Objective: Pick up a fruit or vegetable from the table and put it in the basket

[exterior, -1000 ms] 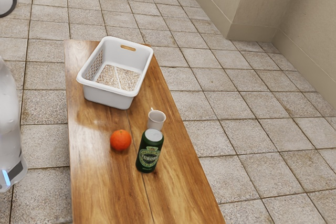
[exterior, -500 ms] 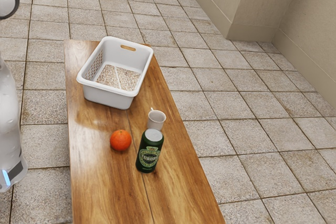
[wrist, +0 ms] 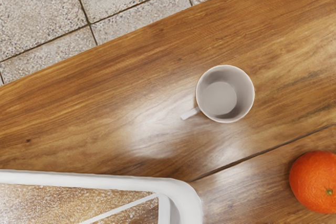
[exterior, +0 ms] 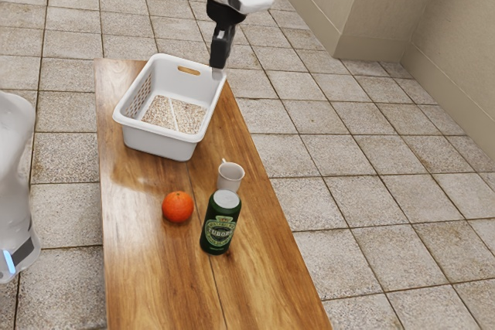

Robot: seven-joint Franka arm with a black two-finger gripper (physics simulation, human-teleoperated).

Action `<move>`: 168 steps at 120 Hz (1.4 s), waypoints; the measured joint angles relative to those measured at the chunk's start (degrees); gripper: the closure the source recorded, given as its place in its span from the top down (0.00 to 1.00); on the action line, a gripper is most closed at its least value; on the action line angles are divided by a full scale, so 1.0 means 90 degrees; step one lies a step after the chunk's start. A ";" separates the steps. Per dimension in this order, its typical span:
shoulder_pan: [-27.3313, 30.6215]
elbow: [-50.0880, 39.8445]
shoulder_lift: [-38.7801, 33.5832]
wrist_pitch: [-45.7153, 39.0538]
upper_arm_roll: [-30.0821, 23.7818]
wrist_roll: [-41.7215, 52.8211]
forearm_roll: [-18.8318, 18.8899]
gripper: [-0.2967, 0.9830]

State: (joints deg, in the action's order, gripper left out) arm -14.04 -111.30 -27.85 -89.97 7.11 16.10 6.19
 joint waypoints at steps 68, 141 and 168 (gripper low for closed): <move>-0.1124 -0.3669 -0.2191 -0.2125 -0.0587 -0.0325 -0.0215 0.75; -0.1500 -0.4331 -0.1809 -0.2538 -0.0482 -0.0686 -0.1206 0.75; -0.1487 -0.4533 -0.1300 -0.3259 -0.0235 -0.0886 -0.1205 0.75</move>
State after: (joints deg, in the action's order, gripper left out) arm -27.42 -152.09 -39.55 -119.30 5.00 8.13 -4.66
